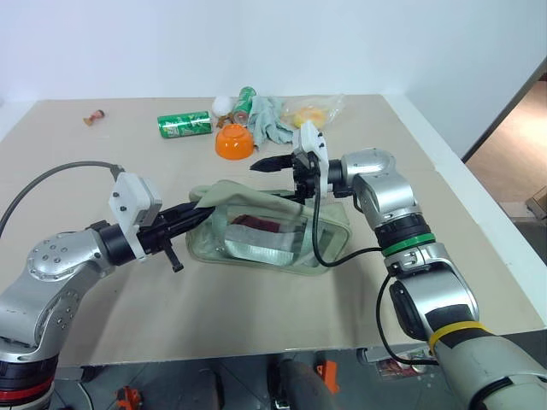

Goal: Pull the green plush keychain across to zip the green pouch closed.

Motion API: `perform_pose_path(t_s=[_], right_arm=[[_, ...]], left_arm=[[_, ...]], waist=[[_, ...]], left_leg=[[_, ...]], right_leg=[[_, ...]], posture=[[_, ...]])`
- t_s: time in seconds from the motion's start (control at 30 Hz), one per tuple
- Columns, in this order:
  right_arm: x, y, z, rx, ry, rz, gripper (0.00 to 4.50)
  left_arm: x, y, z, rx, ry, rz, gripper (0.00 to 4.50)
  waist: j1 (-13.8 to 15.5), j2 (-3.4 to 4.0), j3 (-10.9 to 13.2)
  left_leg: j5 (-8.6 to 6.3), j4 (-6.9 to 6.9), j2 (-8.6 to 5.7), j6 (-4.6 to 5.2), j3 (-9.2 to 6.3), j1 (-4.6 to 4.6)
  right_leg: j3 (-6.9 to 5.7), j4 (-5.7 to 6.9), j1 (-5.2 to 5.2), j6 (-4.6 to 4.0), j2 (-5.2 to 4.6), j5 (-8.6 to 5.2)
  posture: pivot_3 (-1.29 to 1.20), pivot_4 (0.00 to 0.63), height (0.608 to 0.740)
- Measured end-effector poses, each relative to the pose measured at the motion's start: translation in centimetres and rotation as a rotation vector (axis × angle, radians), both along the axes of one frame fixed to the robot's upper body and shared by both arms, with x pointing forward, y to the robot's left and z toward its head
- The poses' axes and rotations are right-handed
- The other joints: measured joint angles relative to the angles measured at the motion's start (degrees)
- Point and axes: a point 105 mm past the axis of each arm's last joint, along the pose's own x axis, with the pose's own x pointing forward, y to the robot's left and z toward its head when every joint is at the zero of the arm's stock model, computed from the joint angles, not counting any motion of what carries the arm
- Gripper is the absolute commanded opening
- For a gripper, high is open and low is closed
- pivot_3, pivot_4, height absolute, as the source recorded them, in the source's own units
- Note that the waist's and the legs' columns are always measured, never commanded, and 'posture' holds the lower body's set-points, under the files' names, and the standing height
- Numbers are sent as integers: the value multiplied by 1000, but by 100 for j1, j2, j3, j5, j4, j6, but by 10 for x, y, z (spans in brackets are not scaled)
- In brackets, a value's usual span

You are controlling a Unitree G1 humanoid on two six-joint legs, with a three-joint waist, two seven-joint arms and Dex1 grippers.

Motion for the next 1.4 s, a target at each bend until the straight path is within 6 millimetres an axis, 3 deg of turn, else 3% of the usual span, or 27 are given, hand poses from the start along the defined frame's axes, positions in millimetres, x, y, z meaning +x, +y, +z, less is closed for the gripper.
perform_pose_path(t_s=[0.07,0.33,0.4,0.9,1.2,1.4], right_arm=[[-1,2,-2,-7,1,9,3450],[-2,5,-5,-27,-10,20,515],[-2,5,-5,-27,-10,19,48],[3,-1,0,-15,-35,-20,48],[5,-7,21,62,-60,-50,48],[1,-11,46,137,-124,-69,48]], left_arm=[[0,0,0,-1,-1,-1,0],[0,-1,0,-4,0,-2,0],[0,-1,0,-3,0,-3,0],[5,2,-3,7,-1,33,0],[10,6,-4,4,-2,78,0],[13,6,-4,14,-9,103,0]], waist=[[1,0,0],[1,0,0],[1,0,0],[1,0,0],[1,0,0],[2,0,0]], left_leg=[[0,0,0,0,0,0],[0,0,-1,0,0,-1],[0,0,-1,0,0,-1],[0,0,0,0,0,-1],[0,-1,1,0,-1,0],[0,-2,2,0,-1,-1]], right_leg=[[-2,0,0,0,2,0],[0,0,0,0,-3,0],[-1,0,0,0,-2,0],[-2,0,0,0,1,0],[-1,0,0,0,1,0],[-1,0,0,0,0,0]], posture=[[0,150,740],[0,150,740],[0,150,740],[0,150,740],[0,150,740],[0,150,740]])
